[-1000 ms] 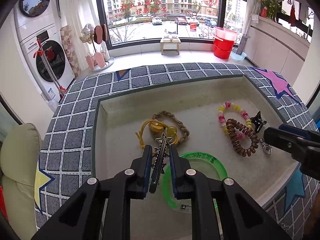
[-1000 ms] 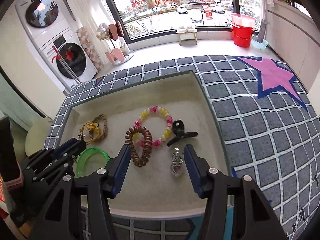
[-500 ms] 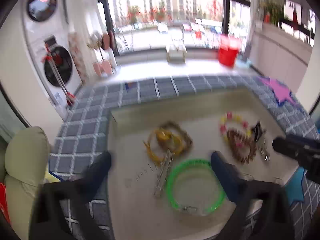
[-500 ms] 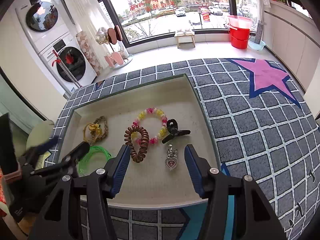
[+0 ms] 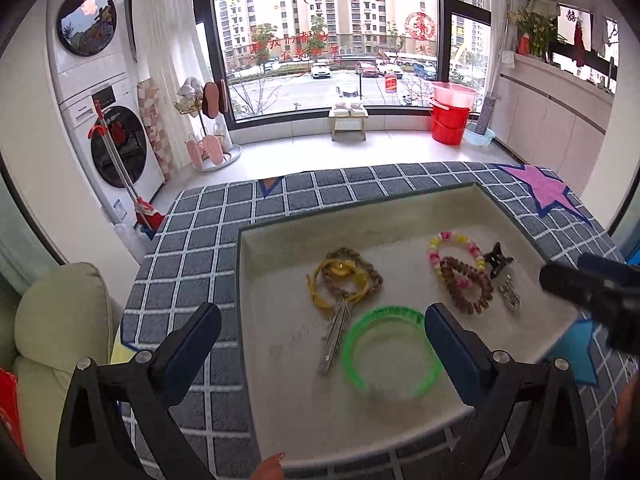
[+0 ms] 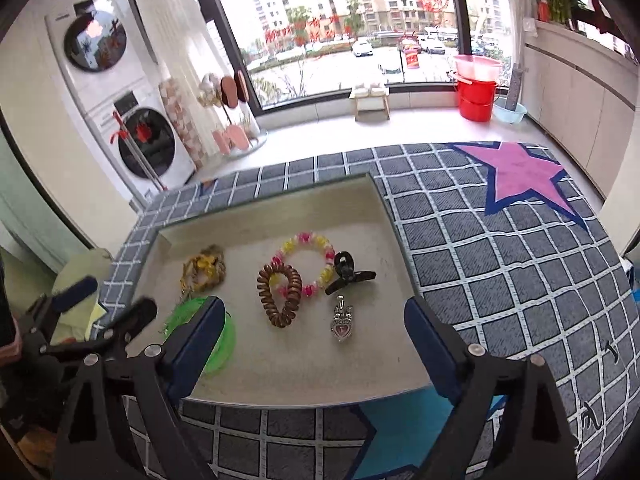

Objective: Organize jewelry
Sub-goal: 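Withdraw both tools from the tray toward the second heart pendant and tan hair tie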

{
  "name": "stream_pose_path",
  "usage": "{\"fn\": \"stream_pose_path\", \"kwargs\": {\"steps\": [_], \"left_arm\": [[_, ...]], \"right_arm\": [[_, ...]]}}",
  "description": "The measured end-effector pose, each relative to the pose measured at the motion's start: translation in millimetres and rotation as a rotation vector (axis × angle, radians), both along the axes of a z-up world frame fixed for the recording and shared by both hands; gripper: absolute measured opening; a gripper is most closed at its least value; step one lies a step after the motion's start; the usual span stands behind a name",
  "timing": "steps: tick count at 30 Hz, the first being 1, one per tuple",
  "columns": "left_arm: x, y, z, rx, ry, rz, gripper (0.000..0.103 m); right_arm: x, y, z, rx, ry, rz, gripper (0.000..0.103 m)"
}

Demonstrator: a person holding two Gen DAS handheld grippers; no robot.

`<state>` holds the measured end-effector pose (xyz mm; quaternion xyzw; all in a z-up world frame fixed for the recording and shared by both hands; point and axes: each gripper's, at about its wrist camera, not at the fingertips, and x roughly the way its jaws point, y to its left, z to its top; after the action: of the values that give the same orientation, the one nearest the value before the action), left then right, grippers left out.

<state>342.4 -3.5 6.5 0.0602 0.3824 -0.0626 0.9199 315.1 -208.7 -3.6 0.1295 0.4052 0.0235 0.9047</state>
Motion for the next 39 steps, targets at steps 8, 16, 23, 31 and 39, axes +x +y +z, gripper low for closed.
{"fn": "stream_pose_path", "kwargs": {"steps": [8, 16, 23, 31, 39], "left_arm": [[-39.9, 8.7, 5.6, -0.019, 0.023, -0.023, 0.103], [-80.8, 6.1, -0.1, -0.045, 0.07, -0.048, 0.103], [-116.5, -4.7, -9.6, -0.07, 0.135, -0.119, 0.103], [-150.5, -11.6, -20.9, -0.07, 0.164, -0.149, 0.103], [-184.1, -17.8, -34.9, -0.061, 0.209, -0.197, 0.103]], "right_arm": [[-25.0, -3.2, 17.2, -0.025, -0.037, -0.011, 0.093], [-53.3, -8.1, 10.6, 0.034, 0.076, 0.022, 0.093], [-87.3, -6.9, -5.5, 0.024, 0.122, 0.035, 0.093], [-116.2, -14.8, -18.7, 0.033, 0.165, 0.01, 0.093], [-150.4, -26.9, -39.8, 0.038, 0.209, -0.018, 0.093]]}}
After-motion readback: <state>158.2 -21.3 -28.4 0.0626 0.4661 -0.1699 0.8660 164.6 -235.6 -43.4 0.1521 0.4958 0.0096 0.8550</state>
